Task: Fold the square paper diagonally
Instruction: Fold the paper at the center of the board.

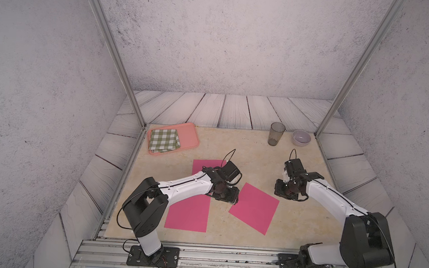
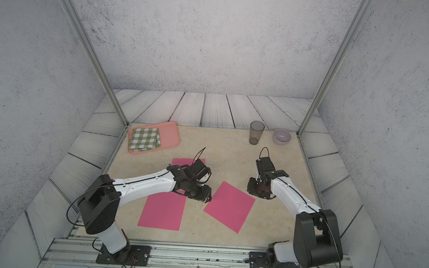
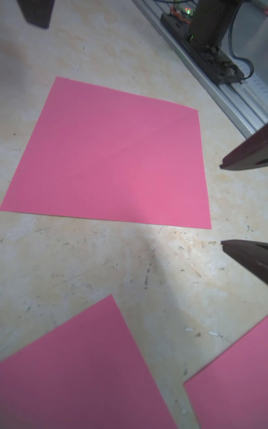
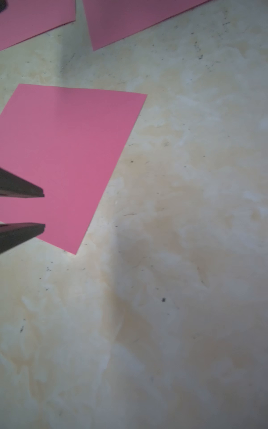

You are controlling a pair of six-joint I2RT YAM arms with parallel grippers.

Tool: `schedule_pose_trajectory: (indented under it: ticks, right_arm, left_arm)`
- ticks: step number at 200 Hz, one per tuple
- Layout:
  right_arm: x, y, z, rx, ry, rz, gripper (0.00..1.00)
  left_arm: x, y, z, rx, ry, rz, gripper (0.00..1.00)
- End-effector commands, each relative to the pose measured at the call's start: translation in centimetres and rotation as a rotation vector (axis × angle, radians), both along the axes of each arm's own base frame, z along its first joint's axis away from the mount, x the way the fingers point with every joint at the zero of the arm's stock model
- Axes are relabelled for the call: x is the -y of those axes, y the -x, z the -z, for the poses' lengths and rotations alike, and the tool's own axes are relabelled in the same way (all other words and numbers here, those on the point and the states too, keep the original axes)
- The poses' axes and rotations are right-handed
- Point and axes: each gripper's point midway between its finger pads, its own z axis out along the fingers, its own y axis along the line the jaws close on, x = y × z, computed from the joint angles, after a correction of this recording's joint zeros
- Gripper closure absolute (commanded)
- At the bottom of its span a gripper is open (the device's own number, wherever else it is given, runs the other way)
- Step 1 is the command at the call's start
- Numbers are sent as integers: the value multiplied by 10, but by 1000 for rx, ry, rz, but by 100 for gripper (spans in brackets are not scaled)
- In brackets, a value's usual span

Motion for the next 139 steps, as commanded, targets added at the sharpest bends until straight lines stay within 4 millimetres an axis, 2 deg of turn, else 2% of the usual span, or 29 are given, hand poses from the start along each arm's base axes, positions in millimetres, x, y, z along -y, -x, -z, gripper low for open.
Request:
schedule_pose_trajectory:
  ticks: [1,31,79,139]
  right_arm:
    - [2,-5,22,-89,40,-42,82]
    - [1,-8,40,-138,52,-45,88]
    - [8,6,61,-178,75,-16,91]
    - [16,16,62,-206,113,-4,92]
  left_arm:
    - [-1,27,19,-86,9,-12,47]
    - [7,38,34,-97,15,-23,50]
    - [18,34,50,-81,27,-19,51]
    - [22,27,77,-89,-25,-11,52]
